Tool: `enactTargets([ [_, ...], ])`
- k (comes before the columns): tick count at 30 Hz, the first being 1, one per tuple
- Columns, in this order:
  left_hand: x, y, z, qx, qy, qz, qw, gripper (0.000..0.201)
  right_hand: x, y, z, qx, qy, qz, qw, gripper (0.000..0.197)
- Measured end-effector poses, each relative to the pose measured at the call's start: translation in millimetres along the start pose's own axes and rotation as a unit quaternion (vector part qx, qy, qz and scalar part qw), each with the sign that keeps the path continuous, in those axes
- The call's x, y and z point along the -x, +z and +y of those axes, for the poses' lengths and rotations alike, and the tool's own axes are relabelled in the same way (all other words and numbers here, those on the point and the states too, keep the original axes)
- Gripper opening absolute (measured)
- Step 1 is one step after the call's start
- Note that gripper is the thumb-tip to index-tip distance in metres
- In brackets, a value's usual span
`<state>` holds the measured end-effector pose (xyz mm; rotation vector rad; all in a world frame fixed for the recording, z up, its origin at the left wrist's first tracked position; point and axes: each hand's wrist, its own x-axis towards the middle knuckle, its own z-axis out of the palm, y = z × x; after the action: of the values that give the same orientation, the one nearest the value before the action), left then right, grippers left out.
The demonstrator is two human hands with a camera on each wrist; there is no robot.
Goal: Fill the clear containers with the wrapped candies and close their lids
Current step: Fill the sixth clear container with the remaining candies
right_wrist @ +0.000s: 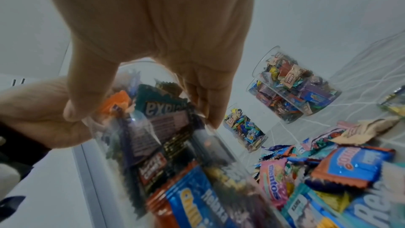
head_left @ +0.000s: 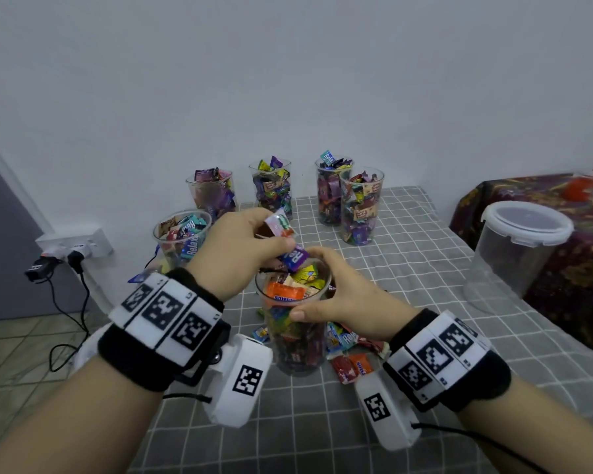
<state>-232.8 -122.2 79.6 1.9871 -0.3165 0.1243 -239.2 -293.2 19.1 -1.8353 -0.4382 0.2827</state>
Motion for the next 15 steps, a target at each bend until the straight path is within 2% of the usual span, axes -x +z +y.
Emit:
enactTargets([
  [3,-3.0,3.9,0.0,-0.074,0.015,-0.039,0.996,0.011,0.3,0.2,0.6,-0.016,-0.006,-0.006,1.0,0.082],
  [6,-2.7,6.4,1.8,-0.093,-0.001,-0.052,0.994,0.026,2.2,0.4,-0.1,-0.042,-0.016,-0.012,0.999,0.072],
  [9,-2.4,3.2,2.6,-0.127,0.011,-0.038,0.991,0.039,2.9,0.5,0.3,-0.037,-0.014,-0.01,0.999,0.075],
  [12,-2.0,-1.8,4.8,-0.183,0.025,0.001,0.983,0.035,2.1,0.5,1.6,-0.029,-0.012,-0.007,0.999,0.078],
  [15,-0.9,-1.2,9.0,-0.28,0.03,0.011,0.96,0.027,2.0,0.3,1.2,-0.031,-0.011,-0.006,0.999,0.079],
])
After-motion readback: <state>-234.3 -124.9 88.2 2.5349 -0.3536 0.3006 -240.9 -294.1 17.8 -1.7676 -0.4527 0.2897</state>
